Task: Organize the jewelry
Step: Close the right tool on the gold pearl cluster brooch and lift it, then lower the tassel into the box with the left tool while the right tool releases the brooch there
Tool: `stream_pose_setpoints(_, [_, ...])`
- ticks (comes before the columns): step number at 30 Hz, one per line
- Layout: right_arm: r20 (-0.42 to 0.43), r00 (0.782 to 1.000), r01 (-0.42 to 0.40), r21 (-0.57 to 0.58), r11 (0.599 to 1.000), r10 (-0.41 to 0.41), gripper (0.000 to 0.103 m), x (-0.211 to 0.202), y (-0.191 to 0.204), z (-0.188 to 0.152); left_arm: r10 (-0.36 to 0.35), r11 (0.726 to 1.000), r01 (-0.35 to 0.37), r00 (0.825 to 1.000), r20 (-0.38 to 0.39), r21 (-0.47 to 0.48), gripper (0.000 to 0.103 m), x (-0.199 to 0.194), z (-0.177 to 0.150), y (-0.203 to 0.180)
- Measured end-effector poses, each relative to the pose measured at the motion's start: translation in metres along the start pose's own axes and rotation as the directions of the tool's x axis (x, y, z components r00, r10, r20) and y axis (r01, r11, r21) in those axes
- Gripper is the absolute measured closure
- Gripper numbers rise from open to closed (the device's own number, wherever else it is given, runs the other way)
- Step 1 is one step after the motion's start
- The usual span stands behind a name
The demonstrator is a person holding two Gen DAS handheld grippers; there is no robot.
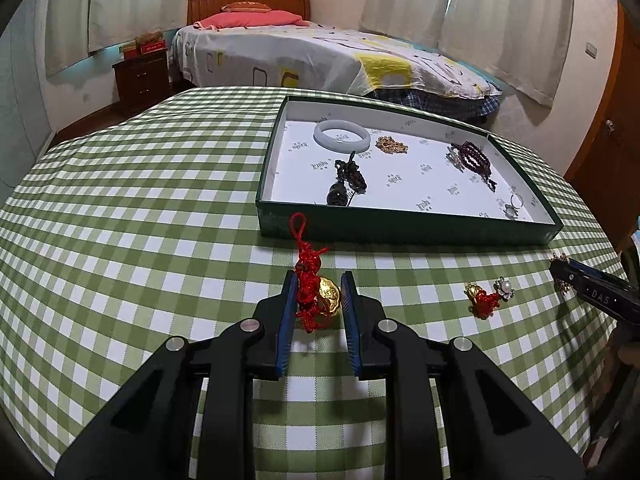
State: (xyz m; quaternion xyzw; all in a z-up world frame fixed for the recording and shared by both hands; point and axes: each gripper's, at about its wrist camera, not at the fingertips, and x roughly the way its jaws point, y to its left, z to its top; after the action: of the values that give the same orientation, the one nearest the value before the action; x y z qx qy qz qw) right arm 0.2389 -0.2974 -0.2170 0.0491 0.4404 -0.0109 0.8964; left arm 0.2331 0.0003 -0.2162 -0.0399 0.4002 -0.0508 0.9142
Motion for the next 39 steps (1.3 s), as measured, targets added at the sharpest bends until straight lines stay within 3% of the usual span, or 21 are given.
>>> stream_pose_setpoints(4, [0.001,1.000,-0.008,-0.002,1.000,0.008,0.078,-0.002,-0.001,-0.003,0.001,1.000,-0.001,1.000,0.000,-0.001,0.081,0.001,0.000,-0.001])
stream_pose_setpoints(23, [0.050,0.996,-0.067,-0.020,0.998,0.068,0.079,-0.027,0.012,-0.005,-0.029,0.999,0.028,0.999,0.039,0.015,0.081,-0.015,0.005,-0.014])
stream_pose_setpoints(32, [0.123,0.987,-0.098,-0.043,0.994,0.103,0.079,-0.052,0.023,0.013,-0.047,0.999,0.046,0.995,0.088,0.017,0.081,-0.034,0.018,-0.019])
stream_pose_setpoints(39, [0.213,0.967,-0.125,-0.094,0.988,0.142,0.079,-0.071,0.040,0.044,-0.079,0.996,0.072,0.984,0.161,0.050,0.081,-0.048,0.045,-0.033])
